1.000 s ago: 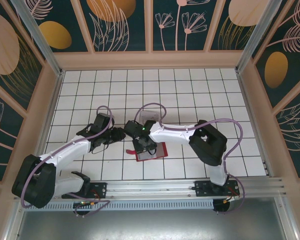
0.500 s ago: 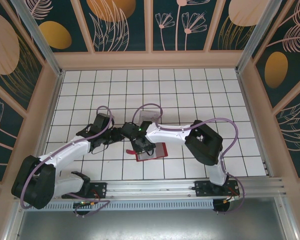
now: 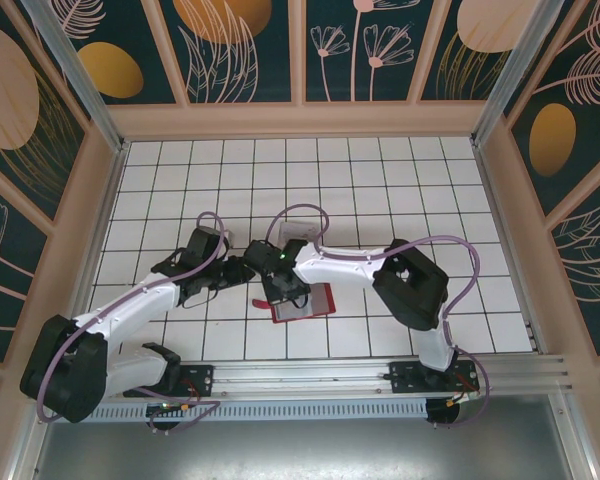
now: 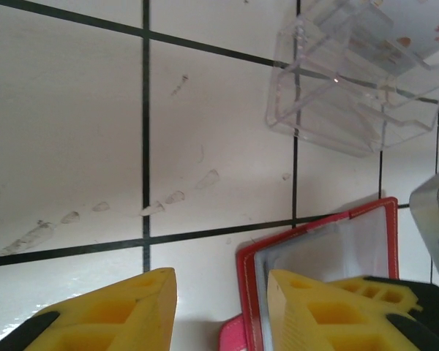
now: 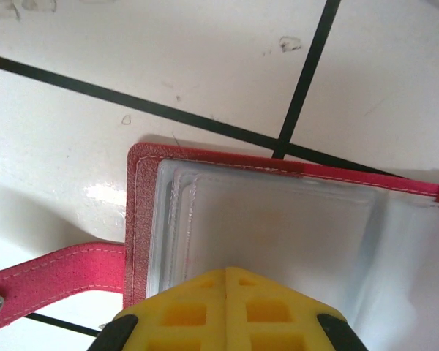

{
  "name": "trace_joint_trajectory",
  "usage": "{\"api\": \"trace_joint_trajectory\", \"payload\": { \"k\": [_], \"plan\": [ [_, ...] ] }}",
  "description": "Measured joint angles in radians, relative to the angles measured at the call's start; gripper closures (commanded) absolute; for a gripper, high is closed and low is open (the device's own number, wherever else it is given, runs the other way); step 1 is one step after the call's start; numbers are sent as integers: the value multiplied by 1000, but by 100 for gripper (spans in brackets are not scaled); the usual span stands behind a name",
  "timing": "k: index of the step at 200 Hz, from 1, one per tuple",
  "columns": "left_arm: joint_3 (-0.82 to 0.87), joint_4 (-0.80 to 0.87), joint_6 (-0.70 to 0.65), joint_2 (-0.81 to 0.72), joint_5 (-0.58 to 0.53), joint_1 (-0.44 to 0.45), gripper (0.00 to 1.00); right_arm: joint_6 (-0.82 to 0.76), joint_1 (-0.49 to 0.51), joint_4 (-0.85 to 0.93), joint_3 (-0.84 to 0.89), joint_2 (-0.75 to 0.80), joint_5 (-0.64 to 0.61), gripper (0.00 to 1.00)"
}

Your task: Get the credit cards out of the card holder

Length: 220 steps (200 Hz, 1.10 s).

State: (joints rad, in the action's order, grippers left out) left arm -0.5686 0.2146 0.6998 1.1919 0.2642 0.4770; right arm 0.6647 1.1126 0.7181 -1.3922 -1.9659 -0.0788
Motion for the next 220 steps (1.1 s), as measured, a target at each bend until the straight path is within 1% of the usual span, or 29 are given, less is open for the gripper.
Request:
{"api": "trace_joint_trajectory", "payload": {
  "k": [44,64,76,95,115,171,205,220],
  "plan": [
    [-23,-1,8,13,16,71,62,0,-14,-3,25,23,-6,100],
    [-24,0,14,17,13,79,62,-4,-13,-2,34,26,-6,82],
    [-24,-1,20,17,4,79,62,-2,-13,-3,34,28,-3,73],
    [-24,0,30,17,-14,79,61,-9,-8,-2,34,32,2,64],
    [-24,-1,40,17,-19,74,61,-11,6,4,34,32,10,59],
    [-21,-1,45,15,-24,23,61,-11,18,31,34,31,24,50],
    [-21,0,45,0,-30,13,61,-11,18,32,51,16,23,52],
    [-21,0,45,0,-29,13,61,-11,18,29,52,17,24,56]
  ]
}}
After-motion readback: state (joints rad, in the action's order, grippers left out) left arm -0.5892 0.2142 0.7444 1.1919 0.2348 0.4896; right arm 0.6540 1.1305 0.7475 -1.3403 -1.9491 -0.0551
